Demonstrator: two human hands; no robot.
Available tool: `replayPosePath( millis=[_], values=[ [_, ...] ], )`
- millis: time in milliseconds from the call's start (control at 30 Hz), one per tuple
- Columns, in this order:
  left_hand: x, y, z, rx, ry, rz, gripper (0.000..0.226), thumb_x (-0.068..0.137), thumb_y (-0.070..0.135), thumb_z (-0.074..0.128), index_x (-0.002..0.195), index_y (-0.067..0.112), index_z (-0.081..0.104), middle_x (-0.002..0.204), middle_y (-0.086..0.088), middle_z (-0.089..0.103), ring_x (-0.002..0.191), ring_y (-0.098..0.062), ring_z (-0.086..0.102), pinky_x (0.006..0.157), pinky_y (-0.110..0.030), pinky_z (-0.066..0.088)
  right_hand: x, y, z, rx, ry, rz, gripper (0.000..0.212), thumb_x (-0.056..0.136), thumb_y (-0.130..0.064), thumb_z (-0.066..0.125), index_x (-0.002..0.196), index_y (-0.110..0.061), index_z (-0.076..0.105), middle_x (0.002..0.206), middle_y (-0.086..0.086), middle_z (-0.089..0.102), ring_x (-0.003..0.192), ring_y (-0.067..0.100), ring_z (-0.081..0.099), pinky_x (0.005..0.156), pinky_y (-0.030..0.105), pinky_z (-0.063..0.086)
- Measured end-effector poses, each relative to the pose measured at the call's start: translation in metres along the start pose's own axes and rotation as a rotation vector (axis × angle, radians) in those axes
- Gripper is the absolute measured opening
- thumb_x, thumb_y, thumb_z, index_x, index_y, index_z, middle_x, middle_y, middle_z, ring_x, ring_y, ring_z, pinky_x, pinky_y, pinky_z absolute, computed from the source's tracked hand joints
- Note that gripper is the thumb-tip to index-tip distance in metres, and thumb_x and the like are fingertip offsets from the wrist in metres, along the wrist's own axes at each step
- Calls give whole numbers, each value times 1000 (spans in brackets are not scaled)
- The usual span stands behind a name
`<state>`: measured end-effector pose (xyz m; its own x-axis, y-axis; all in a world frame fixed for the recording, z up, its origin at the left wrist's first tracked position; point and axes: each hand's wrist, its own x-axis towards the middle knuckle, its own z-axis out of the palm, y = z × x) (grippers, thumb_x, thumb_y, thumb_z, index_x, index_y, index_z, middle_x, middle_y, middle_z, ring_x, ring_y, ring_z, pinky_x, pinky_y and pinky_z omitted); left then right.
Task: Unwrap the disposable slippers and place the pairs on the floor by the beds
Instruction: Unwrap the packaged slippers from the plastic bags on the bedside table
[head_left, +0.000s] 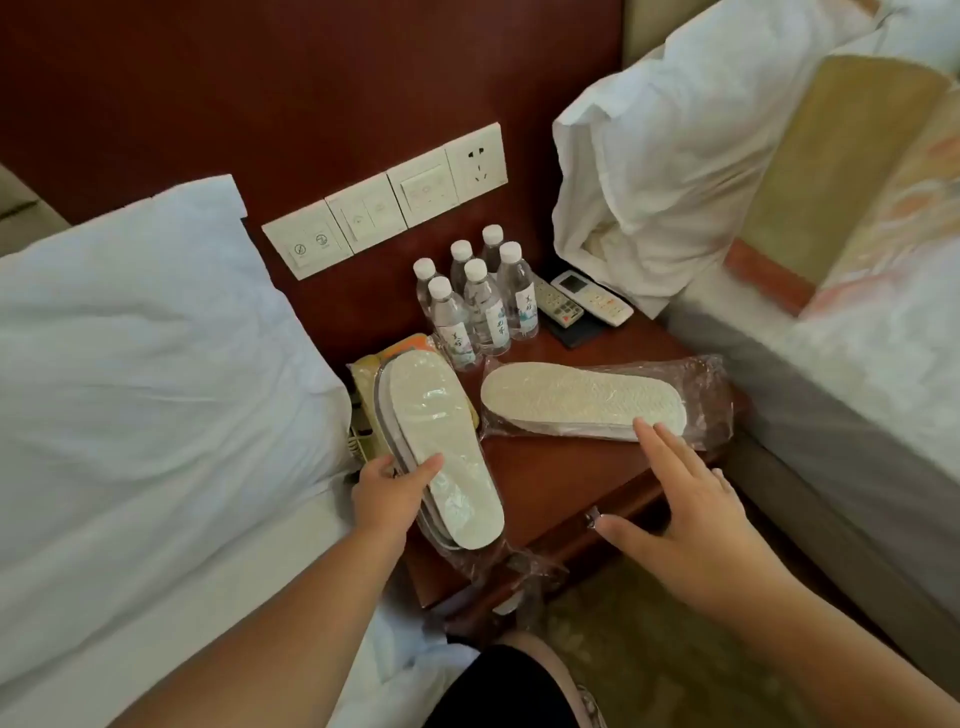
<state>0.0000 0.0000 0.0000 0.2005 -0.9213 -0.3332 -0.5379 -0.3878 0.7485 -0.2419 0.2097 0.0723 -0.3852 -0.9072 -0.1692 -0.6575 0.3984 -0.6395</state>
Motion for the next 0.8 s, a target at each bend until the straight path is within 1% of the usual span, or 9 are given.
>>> replayPosePath(
  millis=[100,200,333,400,533,633,700,767,800],
  values=[
    [8,-10,-8,-95,-61,9,91,59,43,89,134,13,49,126,-7,58,98,-21,55,80,-33,45,-6,-13,16,-5,26,-24,102,81,-65,62,152,-44,-8,163,-16,-1,150,9,1,119,44,-1],
    [18,-17,-13,-266,-194,-83,84,66,27,89,137,11,48,123,-8,61,103,-26,61,88,-42,53,-15,-31,33,-32,34,-56,102,82,-63,63,153,-43,-7,164,-15,-2,150,10,1,121,47,0],
    [17,-18,-26,-420,-325,-79,39,77,13,80,112,10,63,90,-4,73,75,-19,71,56,-30,57,-24,-63,44,-92,36,-71,101,83,-59,65,152,-44,-8,164,-13,-3,150,12,-1,121,47,-1],
    [10,-16,-35,-501,-367,-69,28,80,10,77,105,12,65,85,-3,74,70,-16,72,51,-28,55,-27,-78,46,-114,41,-80,102,83,-58,66,152,-44,-8,164,-11,-3,150,13,0,120,46,0],
    [-2,-13,-59,-673,-515,-43,27,85,9,71,111,11,64,101,-8,74,88,-24,72,68,-40,59,-29,-102,47,-102,46,-87,104,79,-60,69,151,-47,-5,165,-12,-1,150,17,5,120,48,16],
    [-19,-9,-73,-870,-672,-15,27,87,7,67,113,9,62,107,-13,72,94,-27,70,74,-45,58,-28,-115,49,88,23,-36,107,73,-60,75,151,-49,2,164,-13,10,148,15,17,115,40,29],
    [-34,-7,-82,-1001,-753,-4,25,85,6,68,109,10,62,106,-15,71,93,-28,70,73,-44,58,-29,-127,51,340,-34,66,110,69,-55,80,151,-49,9,159,-12,27,138,14,39,105,37,43],
    [-48,-5,-88,-1092,-841,6,32,81,9,70,113,10,62,112,-16,70,100,-30,68,82,-47,56,-35,-140,53,559,-120,134,102,69,-47,84,150,-47,21,140,-11,52,105,8,67,78,30,58],
    [-55,-5,-91,-1116,-886,15,36,81,11,70,116,10,63,116,-15,68,105,-31,66,87,-49,54,-39,-146,54,634,-148,127,93,71,-42,84,147,-44,30,124,-11,61,88,7,73,68,28,60]
  ],
)
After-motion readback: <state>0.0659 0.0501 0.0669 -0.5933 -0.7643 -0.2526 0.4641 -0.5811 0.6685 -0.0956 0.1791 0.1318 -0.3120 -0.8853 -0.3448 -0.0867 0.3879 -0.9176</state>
